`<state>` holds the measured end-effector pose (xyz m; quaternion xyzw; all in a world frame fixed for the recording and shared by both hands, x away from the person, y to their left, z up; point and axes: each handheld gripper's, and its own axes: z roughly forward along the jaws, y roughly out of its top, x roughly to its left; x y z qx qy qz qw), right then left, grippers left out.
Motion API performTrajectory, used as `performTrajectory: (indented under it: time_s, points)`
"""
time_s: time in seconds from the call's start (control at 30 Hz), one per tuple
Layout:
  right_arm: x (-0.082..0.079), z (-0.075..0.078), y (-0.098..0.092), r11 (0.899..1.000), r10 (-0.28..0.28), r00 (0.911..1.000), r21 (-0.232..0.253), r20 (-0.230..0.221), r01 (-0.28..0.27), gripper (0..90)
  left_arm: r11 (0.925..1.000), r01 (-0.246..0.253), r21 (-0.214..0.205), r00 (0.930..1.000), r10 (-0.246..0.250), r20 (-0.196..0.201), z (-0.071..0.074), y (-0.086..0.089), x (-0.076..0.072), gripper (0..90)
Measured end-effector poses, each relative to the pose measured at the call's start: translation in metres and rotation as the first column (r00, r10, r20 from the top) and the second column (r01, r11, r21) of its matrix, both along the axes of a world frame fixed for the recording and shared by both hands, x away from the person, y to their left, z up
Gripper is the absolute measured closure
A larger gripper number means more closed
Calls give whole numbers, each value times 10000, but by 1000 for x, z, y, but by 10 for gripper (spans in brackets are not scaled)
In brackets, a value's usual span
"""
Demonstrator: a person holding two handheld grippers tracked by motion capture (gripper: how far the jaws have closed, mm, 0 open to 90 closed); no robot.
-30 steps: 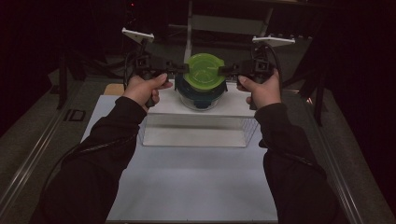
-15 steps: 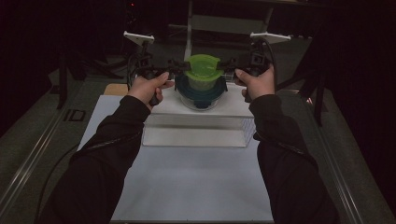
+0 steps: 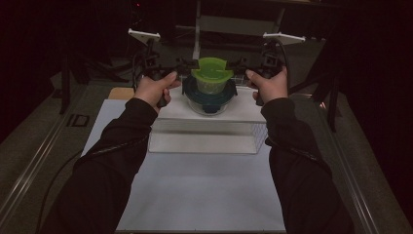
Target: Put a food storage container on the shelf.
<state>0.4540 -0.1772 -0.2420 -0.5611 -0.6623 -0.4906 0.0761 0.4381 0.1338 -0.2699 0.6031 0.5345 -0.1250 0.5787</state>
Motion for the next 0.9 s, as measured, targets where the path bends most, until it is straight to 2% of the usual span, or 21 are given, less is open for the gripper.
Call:
performTrajectory:
  time_s: [0.03, 0.17, 0.2, 0.23, 0.27, 0.3, 0.33, 0.37, 0.4, 0.47, 0.5, 0.53, 0.57, 0.63, 0.67, 0.73, 0.77, 0.87, 0.9]
  points:
    - [-2, 1, -1, 10000, 96, 9999, 6, 140, -96, 524, 9999, -20, 110, 9999, 18, 117, 2, 3, -3, 500]
    - [-8, 4, -6, 9998, 207, 9992, 54, 355, -209, 459, 9998, 46, 203, 9991, -54, 432, 4, 9, -10, 463]
    - [-14, 6, -9, 9996, 270, 9976, -53, 633, -268, 402, 9999, 126, 97, 9970, -133, 765, 5, 13, -16, 438]
    - [-14, 6, -9, 9996, 270, 9976, -53, 633, -268, 402, 9999, 126, 97, 9970, -133, 765, 5, 13, -16, 412]
    - [-19, 7, -12, 9986, 523, 9946, 21, 899, -527, 328, 9994, 348, -19, 9929, -344, 1136, 5, 15, -22, 380]
    - [-19, 7, -12, 9986, 523, 9946, 21, 899, -527, 328, 9994, 348, -19, 9929, -344, 1136, 5, 15, -22, 350]
    - [-21, 7, -13, 9981, 603, 9934, 77, 974, -613, 319, 9979, 638, -79, 9886, -622, 1368, 4, 16, -25, 350]
    - [-28, 6, -15, 9972, 709, 9909, 165, 1141, -733, 284, 9961, 876, -67, 9836, -854, 1589, 3, 16, -30, 304]
    - [-31, 6, -15, 9969, 749, 9894, 129, 1246, -771, 278, 9930, 1180, -80, 9744, -1142, 1938, 1, 16, -36, 282]
    - [-33, 6, -15, 9971, 745, 9886, 36, 1312, -757, 278, 9914, 1301, -154, 9719, -1244, 1998, 0, 15, -40, 238]
    - [-39, 3, -14, 9938, 1102, 9826, -23, 1496, -1111, 242, 9898, 1409, -204, 9674, -1332, 2156, -2, 15, -44, 194]
    - [-40, 2, -14, 9932, 1156, 9815, -22, 1526, -1167, 241, 9887, 1492, -102, 9635, -1431, 2262, -3, 14, -47, 145]
    - [-40, 2, -14, 9932, 1156, 9815, -22, 1526, -1167, 241, 9879, 1548, 22, 9579, -1506, 2445, -4, 14, -51, 145]
    - [-47, -1, -13, 9928, 1194, 9777, -230, 1727, -1172, 244, 9878, 1523, 321, 9517, -1554, 2649, -7, 13, -58, 82]
    - [-53, -5, -14, 9923, 1231, 9725, -346, 1976, -1185, 236, 9853, 1577, 654, 9413, -1700, 2917, -11, 13, -66, 0]
    - [-59, -9, -15, 9910, 1315, 9684, -542, 2118, -1228, 236, 9848, 1437, 972, 9304, -1679, 3258, -15, 14, -76, 0]
    - [-62, -12, -16, 9904, 1339, 9656, -643, 2228, -1225, 237, 9848, 1437, 972, 9304, -1679, 3258, -15, 14, -76, 0]
    - [-67, -17, -18, 9891, 1383, 9637, -815, 2283, -1226, 247, 9828, 1307, 1308, 9171, -1700, 3606, -23, 13, -87, 0]
    - [-74, -23, -20, 9889, 1376, 9628, -876, 2324, -1202, 249, 9818, 1236, 1440, 9137, -1692, 3696, -25, 13, -91, 0]
